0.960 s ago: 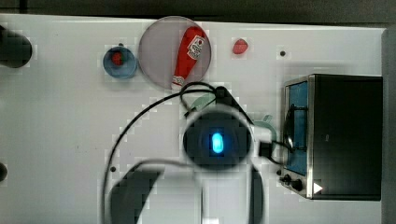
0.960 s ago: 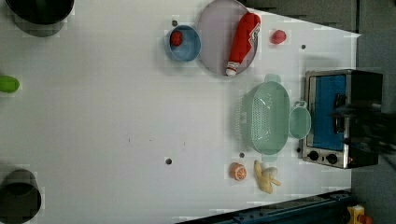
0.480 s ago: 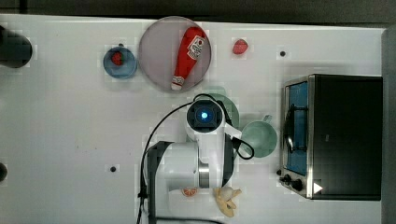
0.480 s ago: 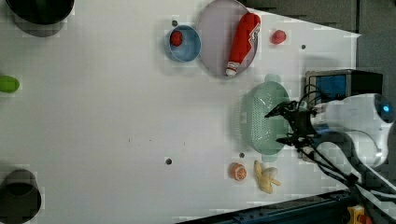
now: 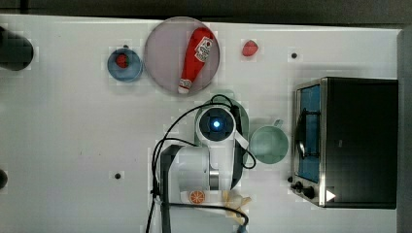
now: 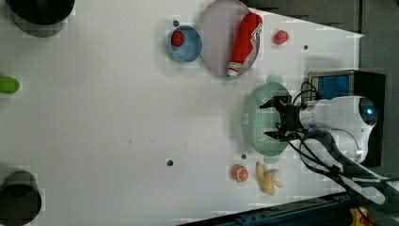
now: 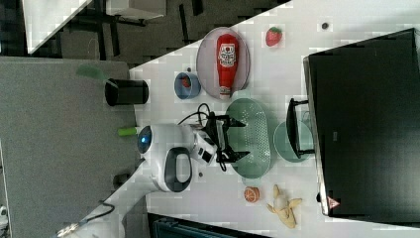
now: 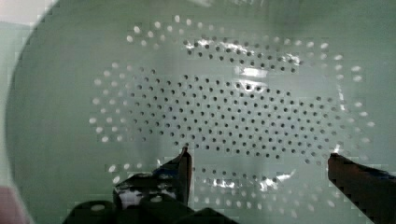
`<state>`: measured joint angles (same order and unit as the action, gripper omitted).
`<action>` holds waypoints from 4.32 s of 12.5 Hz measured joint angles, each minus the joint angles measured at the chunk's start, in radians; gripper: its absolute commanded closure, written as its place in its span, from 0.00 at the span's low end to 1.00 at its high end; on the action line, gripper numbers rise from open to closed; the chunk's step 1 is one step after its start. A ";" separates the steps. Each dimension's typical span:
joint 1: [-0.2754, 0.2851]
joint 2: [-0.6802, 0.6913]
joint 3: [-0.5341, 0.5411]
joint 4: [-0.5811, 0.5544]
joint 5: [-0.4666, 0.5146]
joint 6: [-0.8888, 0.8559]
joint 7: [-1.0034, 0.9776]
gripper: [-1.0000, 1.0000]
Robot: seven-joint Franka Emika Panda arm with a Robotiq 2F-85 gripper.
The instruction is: Drag strainer right to left.
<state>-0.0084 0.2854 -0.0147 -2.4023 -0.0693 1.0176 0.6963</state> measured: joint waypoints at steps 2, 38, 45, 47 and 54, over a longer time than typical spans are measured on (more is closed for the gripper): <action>-0.001 0.052 0.020 -0.006 0.034 0.040 0.014 0.00; 0.481 0.259 0.156 0.268 0.306 0.026 0.454 0.00; 0.544 0.333 0.153 0.400 0.331 0.025 0.473 0.00; 0.572 0.341 0.150 0.420 0.347 0.036 0.504 0.00; 0.640 0.366 0.145 0.453 0.329 -0.006 0.512 0.00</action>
<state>0.6313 0.6519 0.1306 -1.9492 0.2598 1.0117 1.2080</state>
